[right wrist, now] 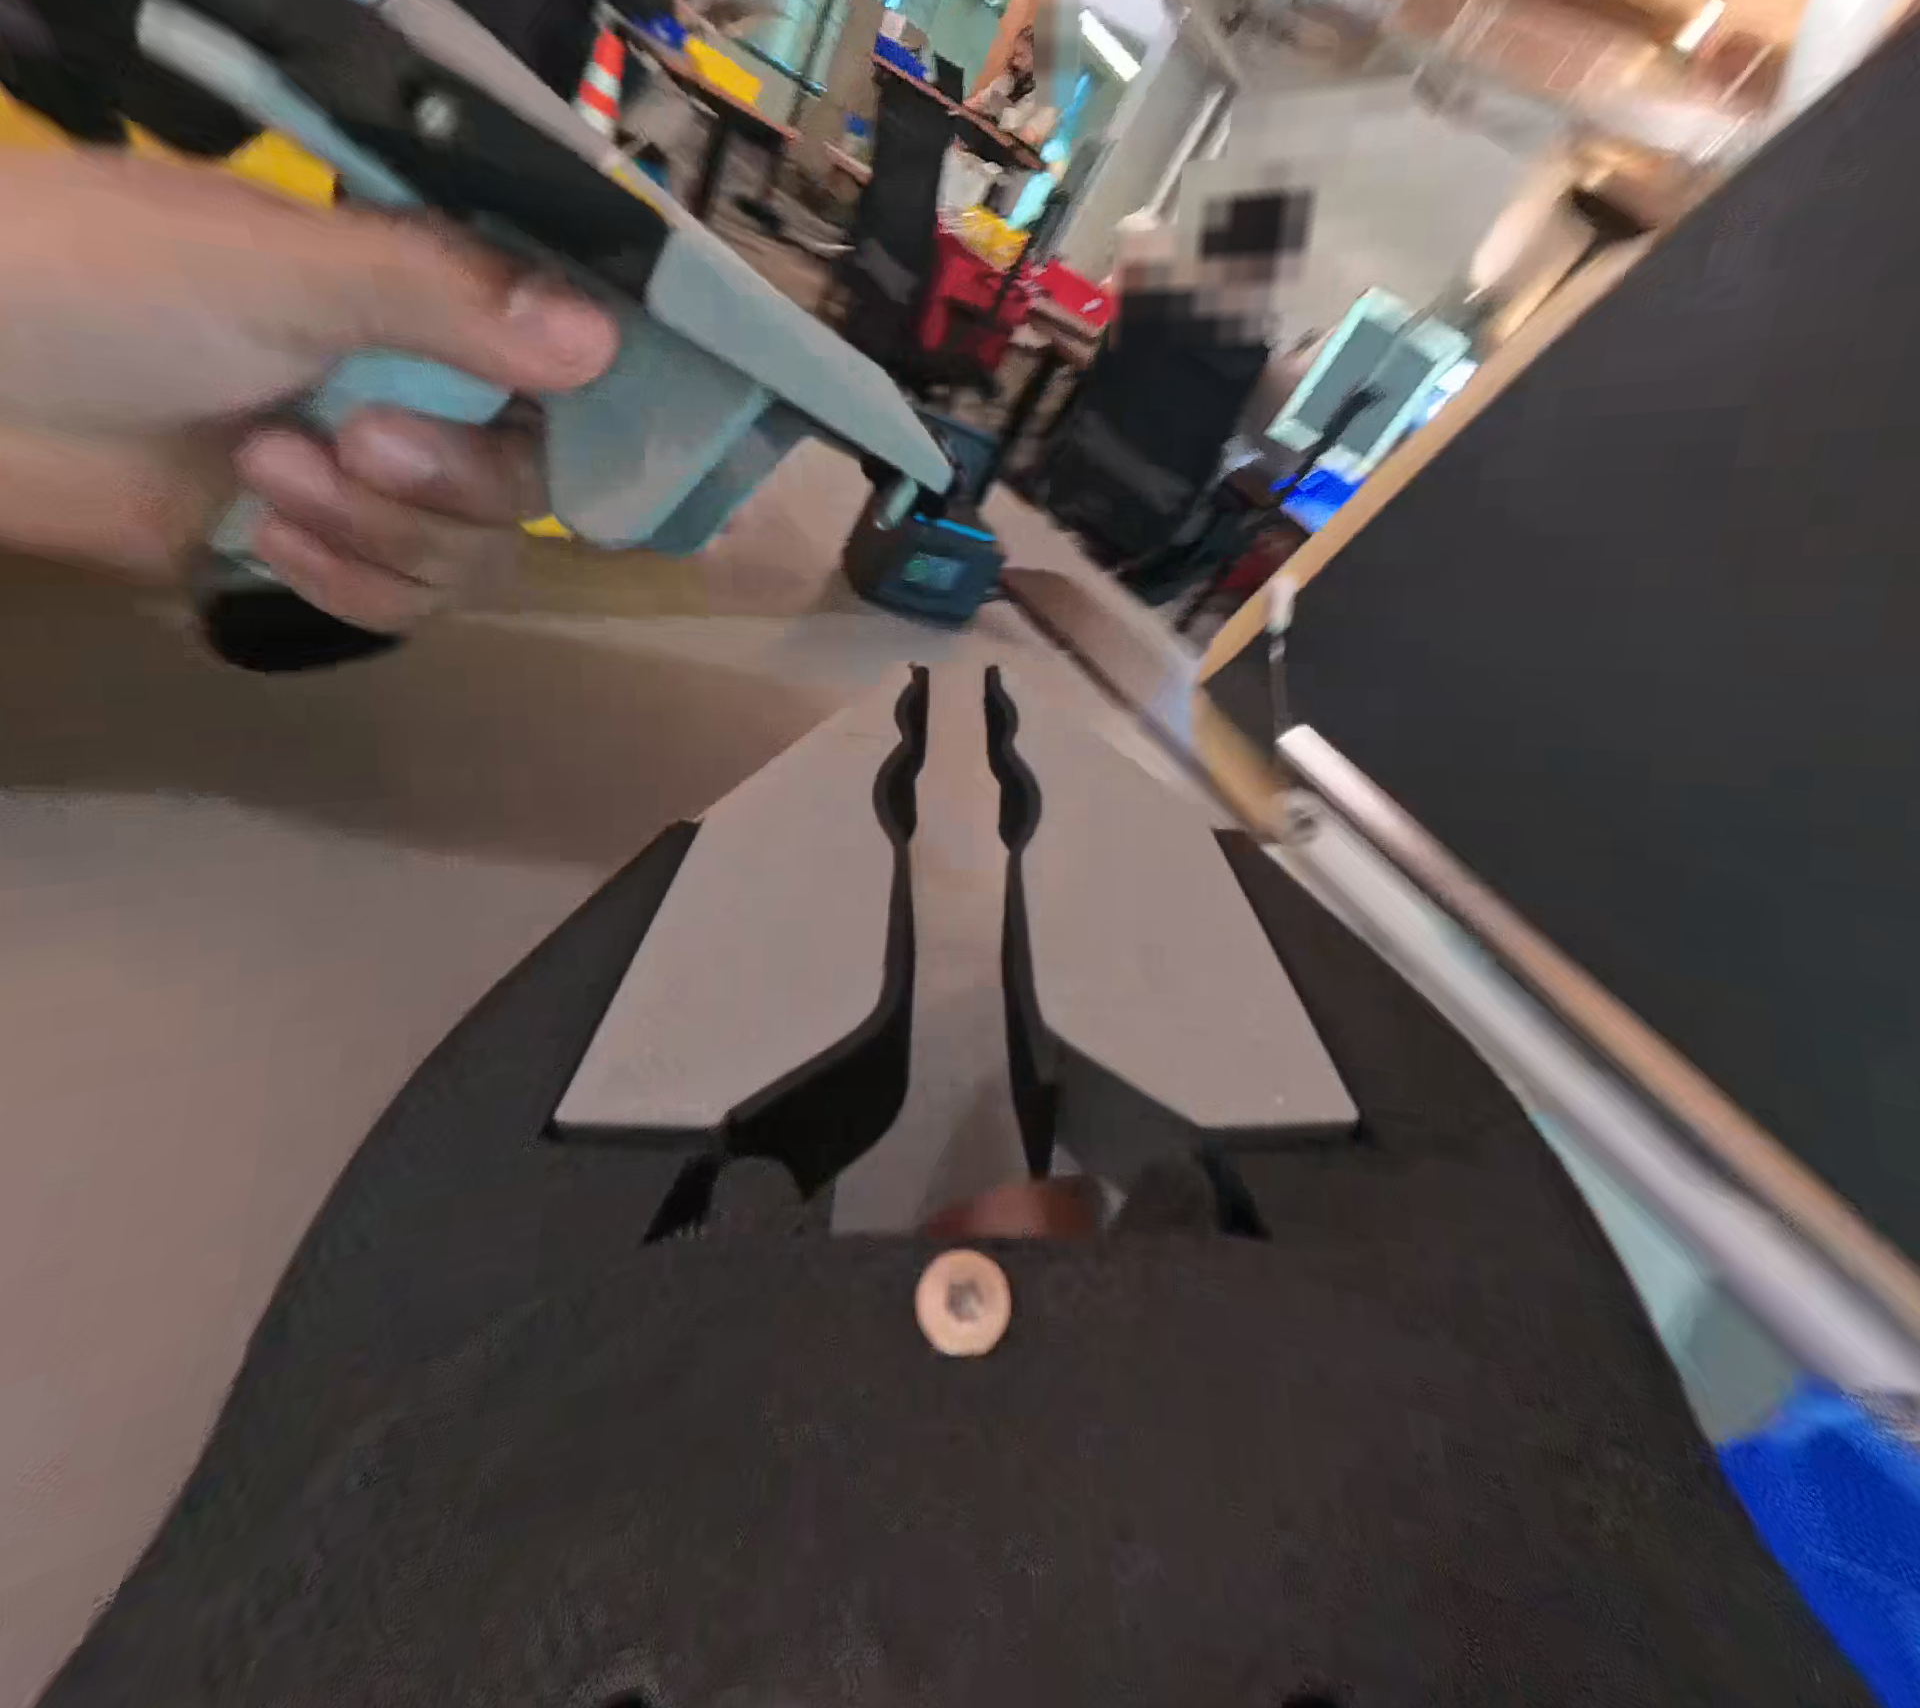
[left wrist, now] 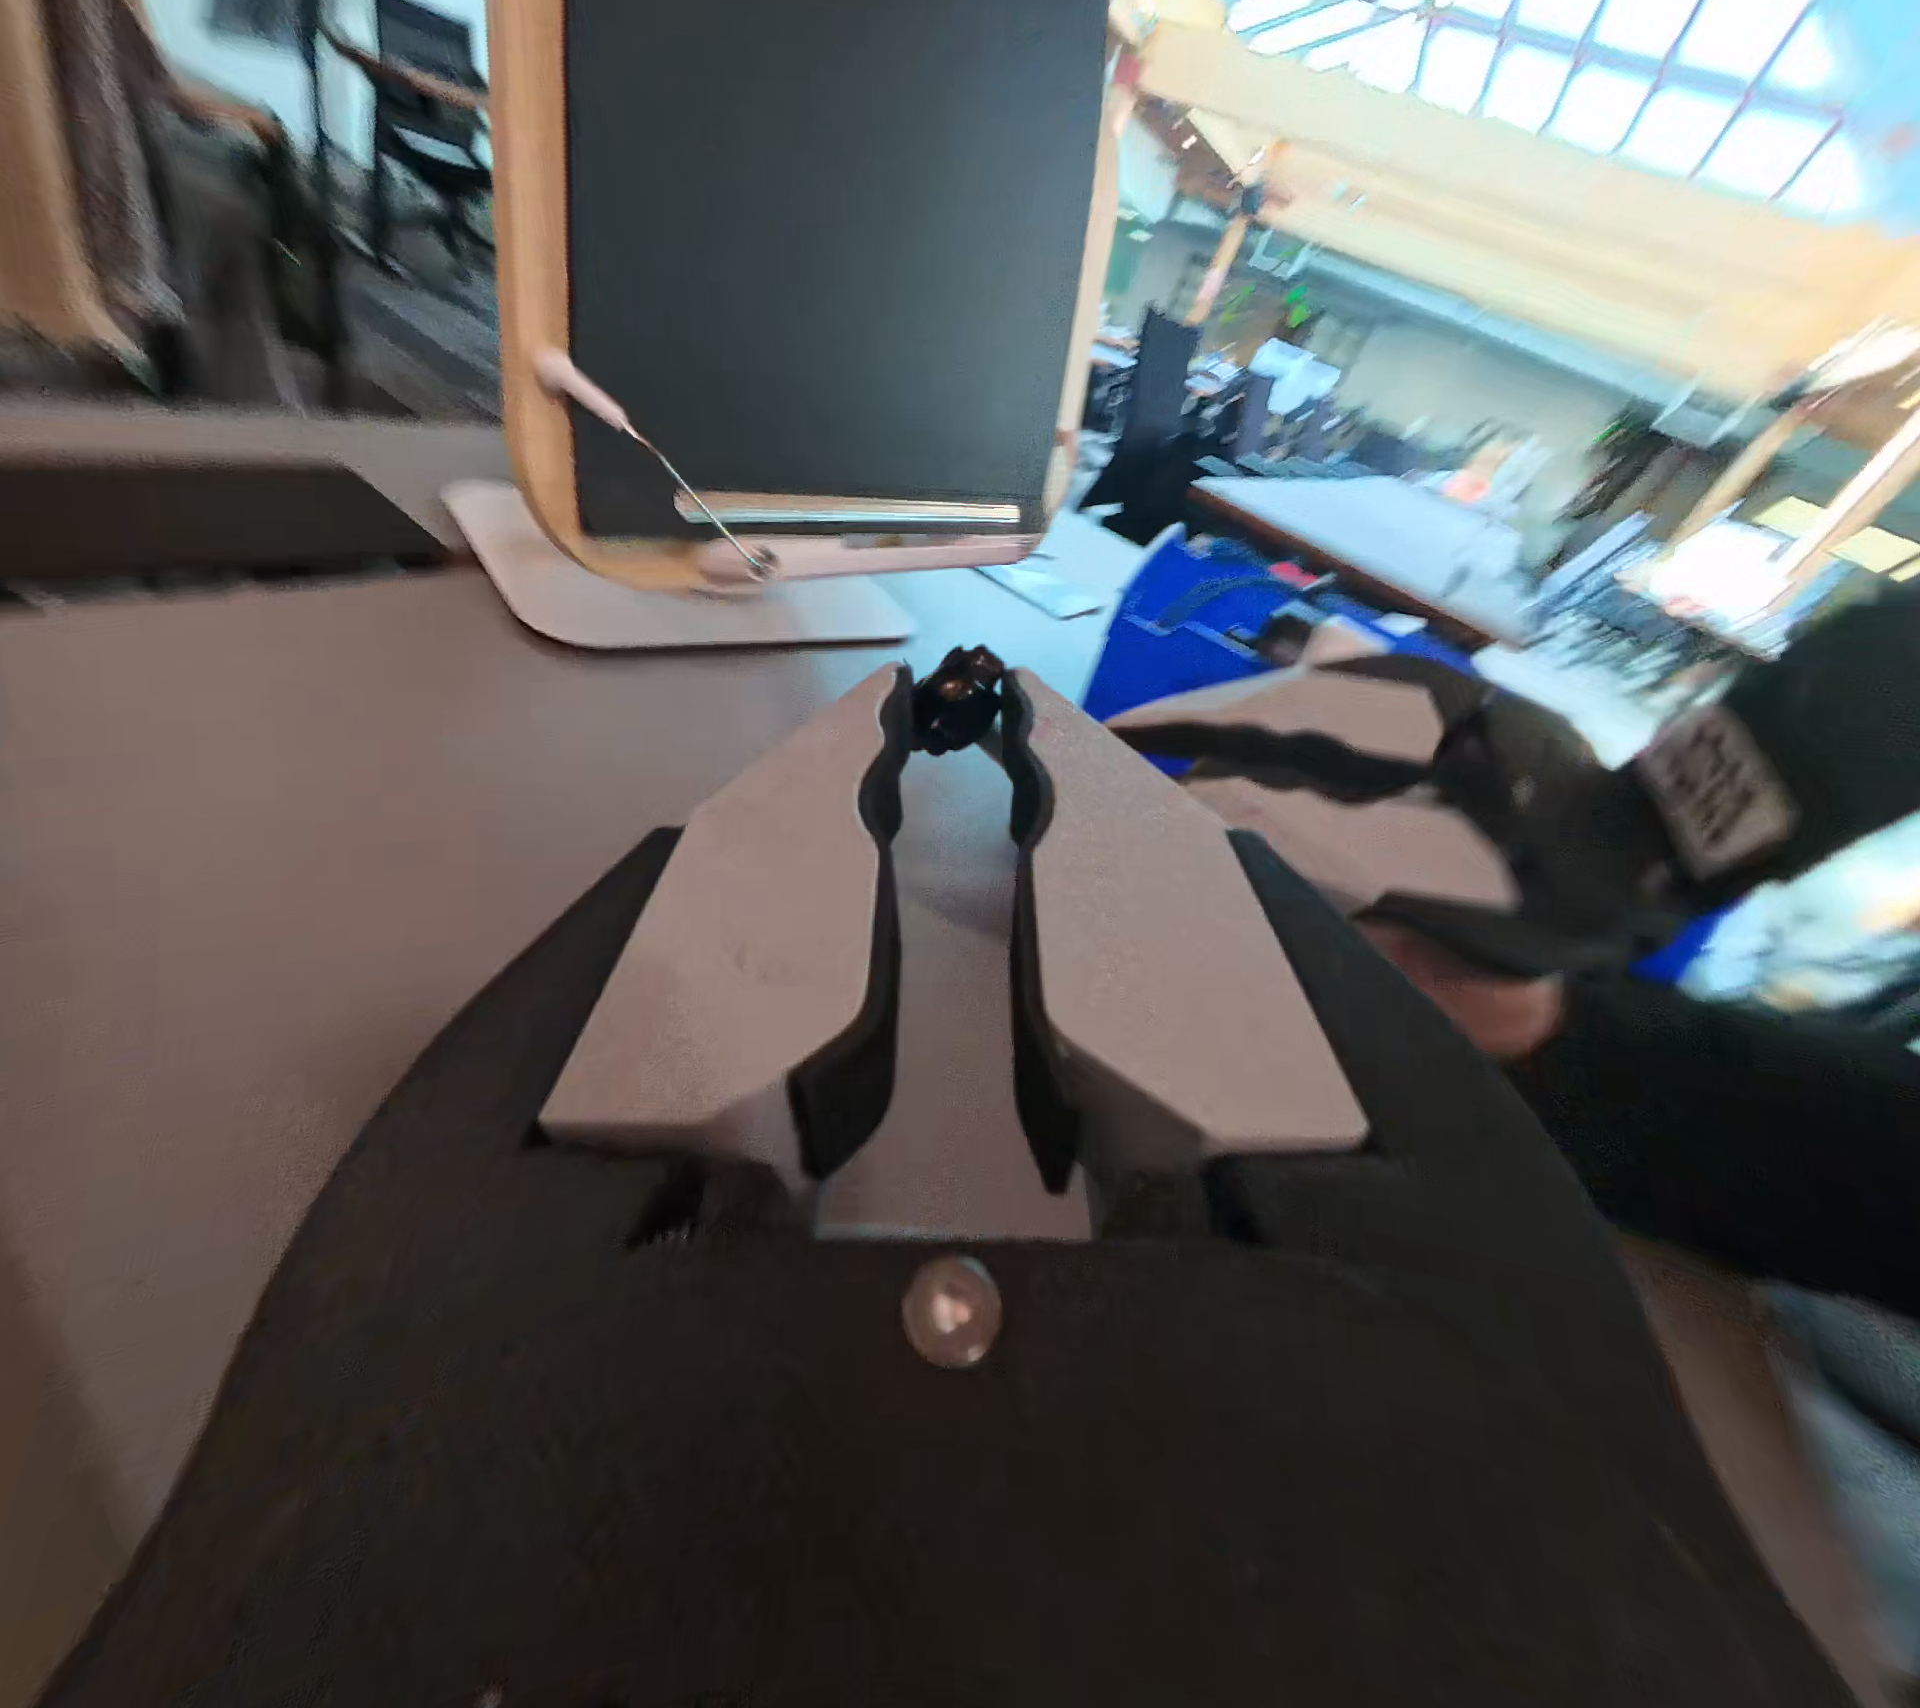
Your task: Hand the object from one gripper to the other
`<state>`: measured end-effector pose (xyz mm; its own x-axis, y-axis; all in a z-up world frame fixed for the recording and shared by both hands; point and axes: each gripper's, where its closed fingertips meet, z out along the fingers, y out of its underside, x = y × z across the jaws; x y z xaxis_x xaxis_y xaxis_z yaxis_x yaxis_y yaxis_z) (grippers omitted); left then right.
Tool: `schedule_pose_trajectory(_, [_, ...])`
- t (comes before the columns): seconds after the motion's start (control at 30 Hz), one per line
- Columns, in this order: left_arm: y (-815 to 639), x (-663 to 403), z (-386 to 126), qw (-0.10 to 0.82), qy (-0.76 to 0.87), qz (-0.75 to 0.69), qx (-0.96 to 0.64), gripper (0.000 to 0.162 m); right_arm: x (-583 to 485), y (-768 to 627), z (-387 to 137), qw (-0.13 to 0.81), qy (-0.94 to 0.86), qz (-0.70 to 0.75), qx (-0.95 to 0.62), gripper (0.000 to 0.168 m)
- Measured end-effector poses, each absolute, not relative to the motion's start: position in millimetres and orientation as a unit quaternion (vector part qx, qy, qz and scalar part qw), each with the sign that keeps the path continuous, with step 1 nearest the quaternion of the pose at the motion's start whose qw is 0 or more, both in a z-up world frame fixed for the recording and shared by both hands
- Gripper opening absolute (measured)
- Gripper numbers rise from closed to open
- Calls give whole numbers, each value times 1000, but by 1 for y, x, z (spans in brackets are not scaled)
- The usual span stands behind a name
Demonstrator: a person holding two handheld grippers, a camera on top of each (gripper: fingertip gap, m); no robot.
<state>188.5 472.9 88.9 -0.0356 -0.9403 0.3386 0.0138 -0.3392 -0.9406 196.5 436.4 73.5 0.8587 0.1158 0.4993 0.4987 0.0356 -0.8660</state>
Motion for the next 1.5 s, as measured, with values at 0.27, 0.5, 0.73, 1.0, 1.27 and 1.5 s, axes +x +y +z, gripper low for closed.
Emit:
schedule_pose_trajectory(0.27, [448,187,97,643,567,-338,-387,14,194,434,73,635,-83,256,-724,35])
schedule_pose_trajectory(0.5, [432,187,95,734,610,-162,-250,14,188,425,86,635,-79,331,-694,34])
schedule_pose_trajectory(0.73, [414,193,86,732,636,-133,-202,14,181,424,83,629,-97,336,-694,30])
schedule_pose_trajectory(1.0, [407,196,83,729,646,-126,-186,14,171,418,81,621,-134,337,-695,19])
schedule_pose_trajectory(1.27, [410,199,75,721,655,-108,-200,14,172,423,69,609,-139,292,-724,19])
schedule_pose_trajectory(1.5, [417,200,75,679,632,-224,-300,22,192,429,72,624,-117,249,-731,18])
